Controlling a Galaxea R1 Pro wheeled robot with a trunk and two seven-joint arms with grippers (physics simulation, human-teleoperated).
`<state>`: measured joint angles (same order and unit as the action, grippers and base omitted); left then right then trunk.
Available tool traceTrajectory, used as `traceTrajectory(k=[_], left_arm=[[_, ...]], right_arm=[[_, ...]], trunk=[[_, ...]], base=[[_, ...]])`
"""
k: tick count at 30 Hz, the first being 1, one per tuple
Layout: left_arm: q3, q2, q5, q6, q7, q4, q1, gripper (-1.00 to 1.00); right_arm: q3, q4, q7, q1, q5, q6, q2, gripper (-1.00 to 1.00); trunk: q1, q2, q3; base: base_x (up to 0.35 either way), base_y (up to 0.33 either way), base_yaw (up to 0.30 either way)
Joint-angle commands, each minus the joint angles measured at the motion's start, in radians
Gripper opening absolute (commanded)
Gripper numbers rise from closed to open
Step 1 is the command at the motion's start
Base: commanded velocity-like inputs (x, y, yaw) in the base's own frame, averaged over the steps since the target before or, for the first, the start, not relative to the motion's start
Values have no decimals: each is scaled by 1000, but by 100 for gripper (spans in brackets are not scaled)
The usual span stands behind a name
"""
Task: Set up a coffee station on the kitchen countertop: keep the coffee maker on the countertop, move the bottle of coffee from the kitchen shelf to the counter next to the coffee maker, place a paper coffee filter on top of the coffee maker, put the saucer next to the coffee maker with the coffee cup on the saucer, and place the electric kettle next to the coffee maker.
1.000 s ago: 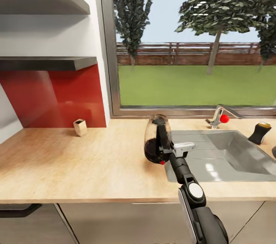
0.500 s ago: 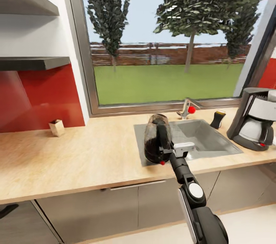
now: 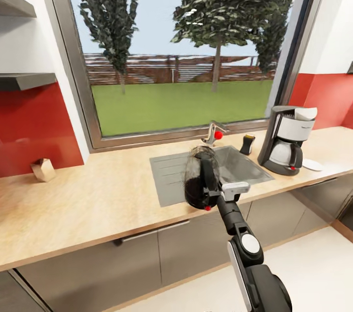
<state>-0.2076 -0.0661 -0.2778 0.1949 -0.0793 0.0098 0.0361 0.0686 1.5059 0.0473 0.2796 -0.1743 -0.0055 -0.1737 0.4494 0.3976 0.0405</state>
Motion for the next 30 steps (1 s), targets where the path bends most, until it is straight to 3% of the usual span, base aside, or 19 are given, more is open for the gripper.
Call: traceTrajectory(k=[1, 27, 30], left_arm=[[-9, 0, -8, 4, -2, 1, 1, 100], [-9, 3, -6, 3, -2, 1, 1, 100], [-9, 3, -6, 3, -2, 1, 1, 100]], right_arm=[[-1, 1, 3, 1, -8, -1, -1, -100], [-2, 1, 3, 1, -8, -1, -1, -100], [-21, 2, 3, 1, -8, -1, -1, -100]], trunk=[[1, 2, 2], [1, 2, 2], [1, 2, 2]], base=[[-1, 0, -300], [0, 0, -300], [0, 0, -300]])
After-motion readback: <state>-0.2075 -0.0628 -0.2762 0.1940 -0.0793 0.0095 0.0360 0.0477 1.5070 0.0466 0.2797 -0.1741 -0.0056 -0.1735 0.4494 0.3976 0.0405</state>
